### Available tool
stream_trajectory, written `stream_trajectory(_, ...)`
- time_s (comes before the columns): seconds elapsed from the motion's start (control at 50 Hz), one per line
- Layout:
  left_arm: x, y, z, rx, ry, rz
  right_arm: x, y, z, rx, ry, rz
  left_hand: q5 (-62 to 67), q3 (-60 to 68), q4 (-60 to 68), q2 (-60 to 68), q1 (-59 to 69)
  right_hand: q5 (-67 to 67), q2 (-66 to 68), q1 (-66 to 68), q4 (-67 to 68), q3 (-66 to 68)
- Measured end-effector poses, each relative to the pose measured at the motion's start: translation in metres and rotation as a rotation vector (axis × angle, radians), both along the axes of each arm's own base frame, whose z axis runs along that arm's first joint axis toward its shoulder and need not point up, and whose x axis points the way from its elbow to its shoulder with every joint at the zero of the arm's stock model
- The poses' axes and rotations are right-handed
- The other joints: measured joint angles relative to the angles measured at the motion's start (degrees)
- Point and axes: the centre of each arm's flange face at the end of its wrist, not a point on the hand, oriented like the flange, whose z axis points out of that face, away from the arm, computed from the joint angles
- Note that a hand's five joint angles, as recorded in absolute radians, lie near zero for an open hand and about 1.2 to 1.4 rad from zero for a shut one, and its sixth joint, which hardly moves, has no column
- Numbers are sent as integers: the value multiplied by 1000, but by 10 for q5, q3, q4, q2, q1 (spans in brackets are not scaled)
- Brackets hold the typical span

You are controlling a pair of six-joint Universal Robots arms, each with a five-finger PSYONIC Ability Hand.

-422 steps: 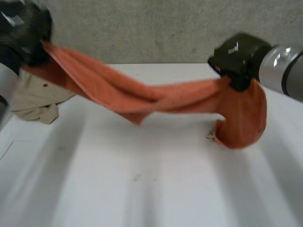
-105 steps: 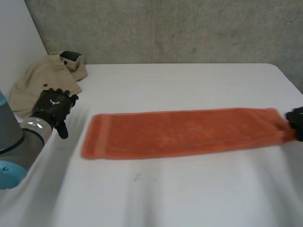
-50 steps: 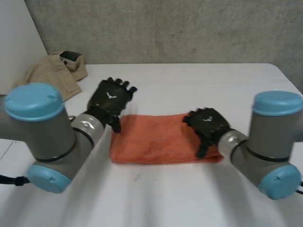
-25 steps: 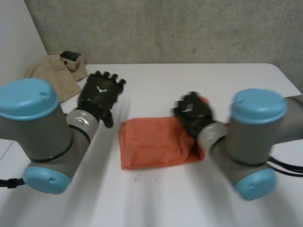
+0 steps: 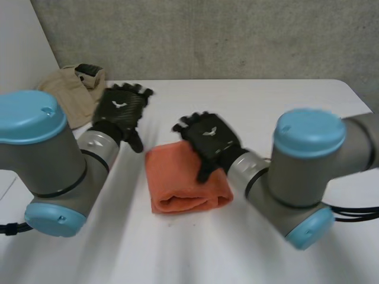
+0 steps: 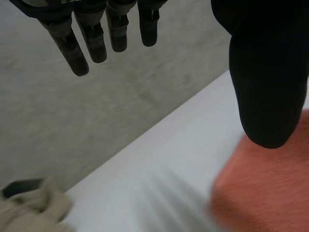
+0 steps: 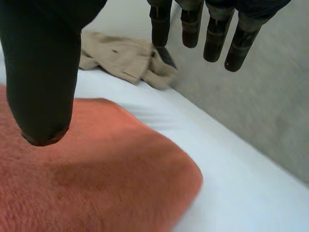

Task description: Fold the laundry.

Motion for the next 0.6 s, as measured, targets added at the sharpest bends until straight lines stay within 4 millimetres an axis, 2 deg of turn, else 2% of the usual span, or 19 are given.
stream_trajectory(0.08, -12, 12, -11, 65, 10, -87, -8, -13, -3, 116, -11, -64, 0, 0, 0, 0, 0, 0, 0, 0, 0, 0)
stream_trajectory(0.16, -19, 21, -31, 176, -14, -131, -6, -20, -14, 204, 18, -81, 0, 0, 0, 0, 0, 0, 0, 0, 0, 0)
stream_trajectory(0.22, -19, 22, -39, 210, -30, -128, -4, -22, -21, 233, 36, -82, 0, 0, 0, 0, 0, 0, 0, 0, 0, 0)
stream_trajectory(0.24, -16, 22, -54, 279, -71, -106, -1, -26, -32, 271, 67, -80, 0, 0, 0, 0, 0, 0, 0, 0, 0, 0)
stream_trajectory(0.34, -8, 21, -76, 363, -160, -40, 2, -28, -52, 330, 136, -77, 0, 0, 0, 0, 0, 0, 0, 0, 0, 0)
stream_trajectory(0.48, -2, 17, -83, 364, -245, -6, -1, -28, -60, 341, 219, -79, 0, 0, 0, 0, 0, -2, -3, -14, 0, -3)
stream_trajectory(0.56, -2, 15, -79, 337, -268, -10, -7, -27, -53, 304, 260, -95, 0, 0, 0, 0, 0, -3, -8, -23, 0, -6)
stream_trajectory(0.6, -5, 14, -68, 303, -255, -20, -13, -26, -41, 265, 260, -115, 0, 0, 0, 0, 0, -3, -8, -23, 0, -6)
